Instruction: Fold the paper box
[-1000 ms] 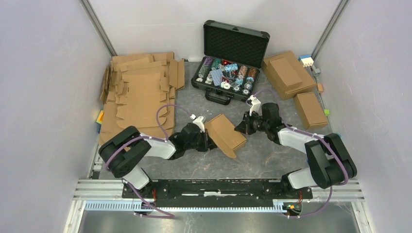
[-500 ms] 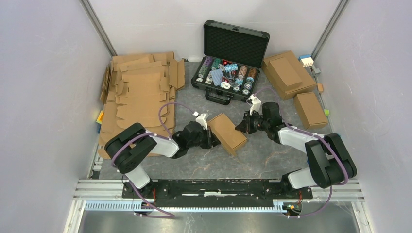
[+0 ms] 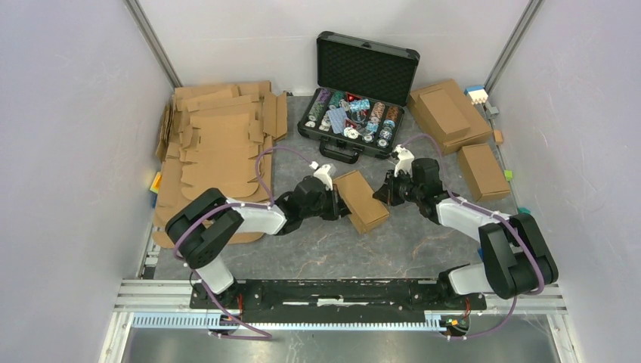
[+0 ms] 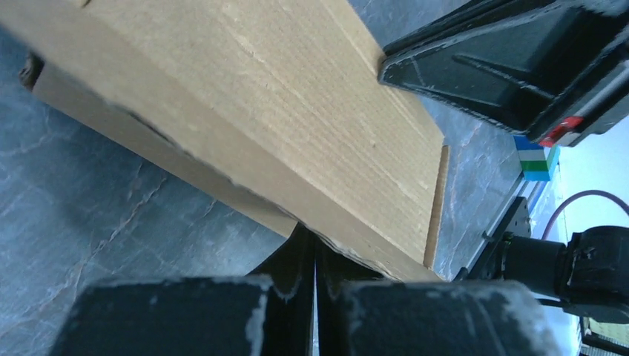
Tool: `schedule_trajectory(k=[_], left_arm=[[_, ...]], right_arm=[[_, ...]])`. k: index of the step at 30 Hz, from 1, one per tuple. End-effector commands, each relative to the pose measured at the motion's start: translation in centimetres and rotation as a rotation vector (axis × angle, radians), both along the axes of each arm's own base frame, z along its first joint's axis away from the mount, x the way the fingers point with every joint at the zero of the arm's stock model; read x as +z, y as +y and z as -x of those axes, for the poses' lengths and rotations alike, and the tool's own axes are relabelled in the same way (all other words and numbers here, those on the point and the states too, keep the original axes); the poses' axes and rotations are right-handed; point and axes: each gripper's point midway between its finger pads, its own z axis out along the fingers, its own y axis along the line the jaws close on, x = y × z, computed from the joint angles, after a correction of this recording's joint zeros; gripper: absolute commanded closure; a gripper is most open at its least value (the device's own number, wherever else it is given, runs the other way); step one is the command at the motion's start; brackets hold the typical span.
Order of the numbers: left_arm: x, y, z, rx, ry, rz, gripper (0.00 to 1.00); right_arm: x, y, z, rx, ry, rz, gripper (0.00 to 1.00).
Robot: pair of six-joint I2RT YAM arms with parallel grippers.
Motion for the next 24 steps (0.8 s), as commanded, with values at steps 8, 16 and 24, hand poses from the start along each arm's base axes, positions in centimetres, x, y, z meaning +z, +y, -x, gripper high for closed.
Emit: schedule_trajectory(k=[8,16,24], left_arm=[[7.7,-2.8,-2.0,-0.055,-0.150,0.074,0.96],[8.2,1.1,-0.5,-0.030,-0.088,-0.115,0.96],[4.7,5.9,1.9,0.036,-0.004,-0.239,0.95]], right_arm=[[-4.6,-3.9,3.0,-0.085,0.178,0.160,0.92],[-4.7,-4.1,2.9,-0.090,0.184,0.163,0.93],[-4.8,-4.1,2.9,-0.089,0.186,0.161,0.93]])
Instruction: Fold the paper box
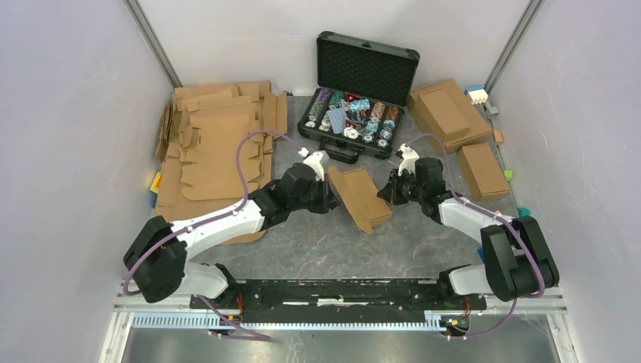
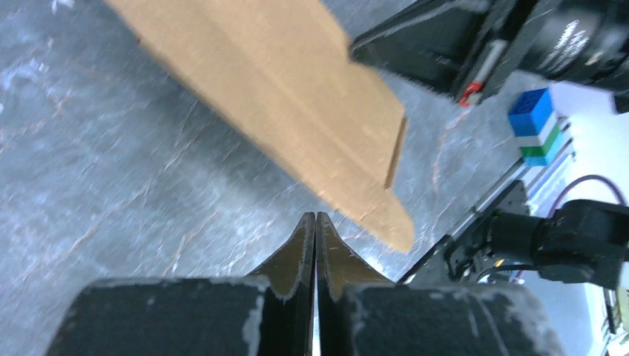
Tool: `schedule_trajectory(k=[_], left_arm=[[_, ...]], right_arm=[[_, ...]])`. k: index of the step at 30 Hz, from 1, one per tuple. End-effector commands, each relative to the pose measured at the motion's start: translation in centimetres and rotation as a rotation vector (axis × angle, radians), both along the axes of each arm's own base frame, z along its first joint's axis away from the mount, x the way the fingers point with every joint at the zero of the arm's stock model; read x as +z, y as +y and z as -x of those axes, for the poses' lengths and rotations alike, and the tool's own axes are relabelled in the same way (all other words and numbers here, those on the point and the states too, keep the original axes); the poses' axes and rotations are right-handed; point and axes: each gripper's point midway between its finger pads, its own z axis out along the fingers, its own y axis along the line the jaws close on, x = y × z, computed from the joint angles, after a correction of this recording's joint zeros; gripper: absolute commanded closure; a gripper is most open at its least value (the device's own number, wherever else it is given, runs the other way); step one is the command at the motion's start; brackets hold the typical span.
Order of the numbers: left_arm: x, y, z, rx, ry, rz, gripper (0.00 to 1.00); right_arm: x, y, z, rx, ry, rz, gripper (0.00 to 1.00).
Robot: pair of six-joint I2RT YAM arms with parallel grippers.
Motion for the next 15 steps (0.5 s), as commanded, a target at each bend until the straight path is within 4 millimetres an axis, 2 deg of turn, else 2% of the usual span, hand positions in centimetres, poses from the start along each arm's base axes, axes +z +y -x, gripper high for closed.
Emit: schedule_trajectory(k=[1,7,15], left_arm=[[-4.6,2.6,1.3,0.037,0.064,-0.092,0.95],[-8.2,1.6,0.9,0.107,0.131,-0.022,0.98],[-9.1,-0.2,-0.8,0.211,0.216,0.175,0.98]], right_arm=[[-4.4,-1.9,3.5,-0.006,0.178,0.113,0.93],[-4.7,-2.0,3.6,-0.006,0.187,0.114,0.93],[-4.6,-1.9,3.6,-0.002,0.185,0.108,0.93]])
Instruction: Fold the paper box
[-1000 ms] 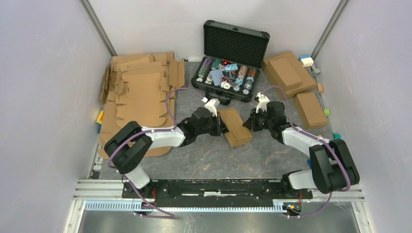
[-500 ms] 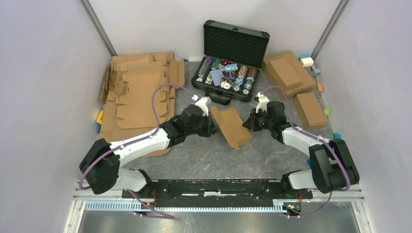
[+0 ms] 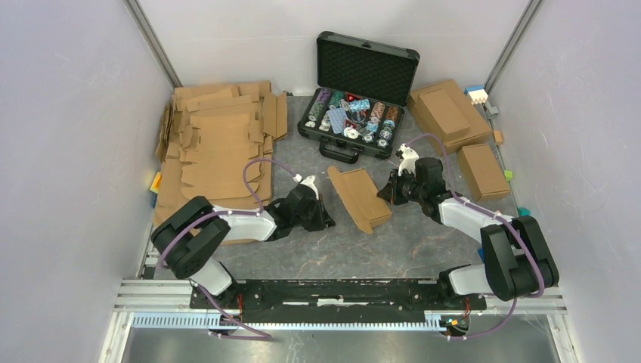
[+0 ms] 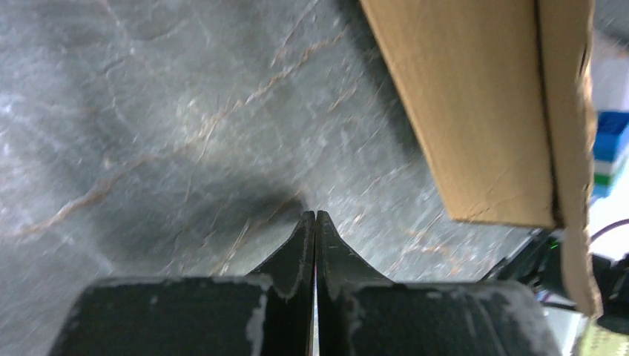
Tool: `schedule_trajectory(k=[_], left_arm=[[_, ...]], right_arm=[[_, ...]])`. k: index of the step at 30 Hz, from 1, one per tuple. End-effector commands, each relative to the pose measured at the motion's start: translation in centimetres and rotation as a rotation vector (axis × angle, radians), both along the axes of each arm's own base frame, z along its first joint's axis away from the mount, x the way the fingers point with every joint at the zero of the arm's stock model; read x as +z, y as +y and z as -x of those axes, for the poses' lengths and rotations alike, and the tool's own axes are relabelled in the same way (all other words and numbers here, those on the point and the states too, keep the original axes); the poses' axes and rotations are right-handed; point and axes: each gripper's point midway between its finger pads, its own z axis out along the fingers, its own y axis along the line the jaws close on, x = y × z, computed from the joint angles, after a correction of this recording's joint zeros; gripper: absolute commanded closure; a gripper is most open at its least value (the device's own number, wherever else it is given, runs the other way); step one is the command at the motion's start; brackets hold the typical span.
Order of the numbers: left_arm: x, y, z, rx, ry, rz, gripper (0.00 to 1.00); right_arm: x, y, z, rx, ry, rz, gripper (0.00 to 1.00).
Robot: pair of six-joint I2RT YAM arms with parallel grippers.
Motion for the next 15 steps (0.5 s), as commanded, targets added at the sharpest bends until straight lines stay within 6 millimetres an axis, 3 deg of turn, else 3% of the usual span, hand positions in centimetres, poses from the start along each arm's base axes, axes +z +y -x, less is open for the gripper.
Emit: schedule_trajectory(k=[1,7,15], left_arm=[[2.3,-2.6,-2.8,0.123,0.008,0.222,0.98],[0.6,-4.2,-3.2,0.149,0.144,0.331,0.98],[1.5,-6.8,-4.5,0.084,0.127,0.413,0.98]], right_arm=[[-4.5,-2.0,3.5,-0.005,0.180,0.111,0.93],[-4.3,-1.8,3.5,0.004,0.175,0.101,0.93],[-4.2,-1.9,3.5,0.001,0.173,0.103,0.93]])
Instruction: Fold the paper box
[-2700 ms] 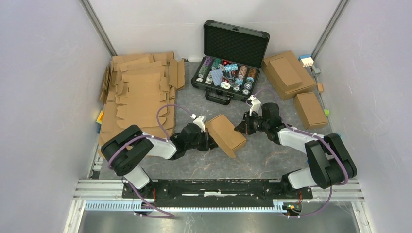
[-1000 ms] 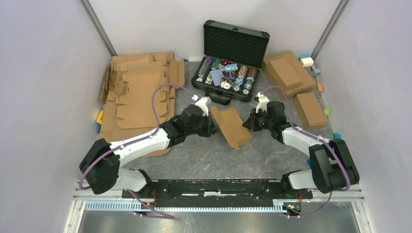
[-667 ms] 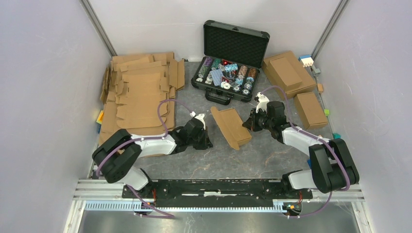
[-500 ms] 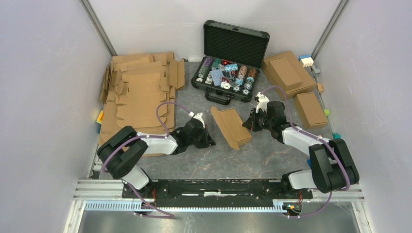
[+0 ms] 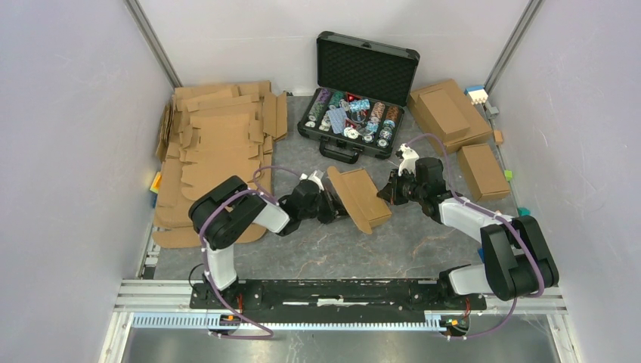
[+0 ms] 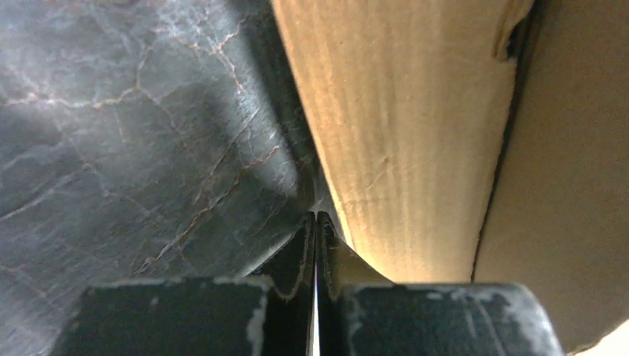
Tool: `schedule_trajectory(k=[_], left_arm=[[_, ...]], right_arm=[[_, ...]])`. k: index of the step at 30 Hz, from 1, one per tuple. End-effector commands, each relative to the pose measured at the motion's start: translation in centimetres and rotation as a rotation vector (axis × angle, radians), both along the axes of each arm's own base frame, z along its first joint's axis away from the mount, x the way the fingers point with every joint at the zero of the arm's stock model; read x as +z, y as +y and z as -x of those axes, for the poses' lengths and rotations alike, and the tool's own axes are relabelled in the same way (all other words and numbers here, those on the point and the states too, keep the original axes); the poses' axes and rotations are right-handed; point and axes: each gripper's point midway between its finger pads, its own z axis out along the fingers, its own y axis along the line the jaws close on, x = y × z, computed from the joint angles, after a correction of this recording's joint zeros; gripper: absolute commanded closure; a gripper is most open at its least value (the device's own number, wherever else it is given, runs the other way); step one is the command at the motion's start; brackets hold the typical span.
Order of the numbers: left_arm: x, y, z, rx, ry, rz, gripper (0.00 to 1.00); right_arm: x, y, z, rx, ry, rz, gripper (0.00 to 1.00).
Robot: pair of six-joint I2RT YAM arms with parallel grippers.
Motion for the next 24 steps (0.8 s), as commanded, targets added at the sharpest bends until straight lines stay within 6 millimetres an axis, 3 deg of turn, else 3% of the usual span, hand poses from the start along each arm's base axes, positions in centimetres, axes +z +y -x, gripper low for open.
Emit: schedule_trajectory(k=[1,5,8,12,16,24], left_arm=[[2.2,-1.4,-1.0,-0.021,-0.050,0.055,0.98],[4.1,-0.9,-1.6,-0.027,-0.131,0.017,0.98],[6.0,-2.1,-1.6,-0.083,-0.178,0.064,0.98],[7.3,-3.2,-1.9,-0.130,-0.215,0.094,0.98],[8.0,-3.0,-2.3,-0.133,-0.249,0.065,0.98],[7.5,-3.5,-1.5,-0.201,-0.234,0.041,0.98]], right_arm=[[-4.2,-1.8,3.5,0.000,0.171,0.107,0.93],[-3.9,-1.6,3.4,0.008,0.158,0.097,0.92],[-3.5,-1.4,3.4,0.016,0.152,0.079,0.91],[-2.0,-1.3,3.0,0.006,0.102,0.063,0.80],[-1.0,-2.2,2.5,-0.031,0.076,0.105,0.69],[-1.1,-1.7,2.5,-0.007,0.073,0.120,0.68]])
